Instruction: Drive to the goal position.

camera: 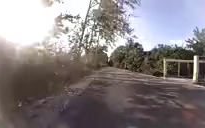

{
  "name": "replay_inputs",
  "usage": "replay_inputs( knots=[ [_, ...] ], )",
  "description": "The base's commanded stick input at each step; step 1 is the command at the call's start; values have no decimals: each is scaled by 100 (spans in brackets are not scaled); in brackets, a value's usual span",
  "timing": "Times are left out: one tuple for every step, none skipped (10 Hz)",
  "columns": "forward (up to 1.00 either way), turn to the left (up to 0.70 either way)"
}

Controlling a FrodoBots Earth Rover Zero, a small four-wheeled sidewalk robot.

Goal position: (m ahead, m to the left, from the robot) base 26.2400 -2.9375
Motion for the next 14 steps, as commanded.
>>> replay_inputs(
  knots=[
    [70,0],
    [70,0],
    [70,0],
    [70,0],
    [70,0],
    [70,0],
    [70,0],
    [70,-4],
    [70,-6],
    [70,-5],
    [70,-3],
    [70,-1],
    [70,0],
    [70,0]
  ],
)
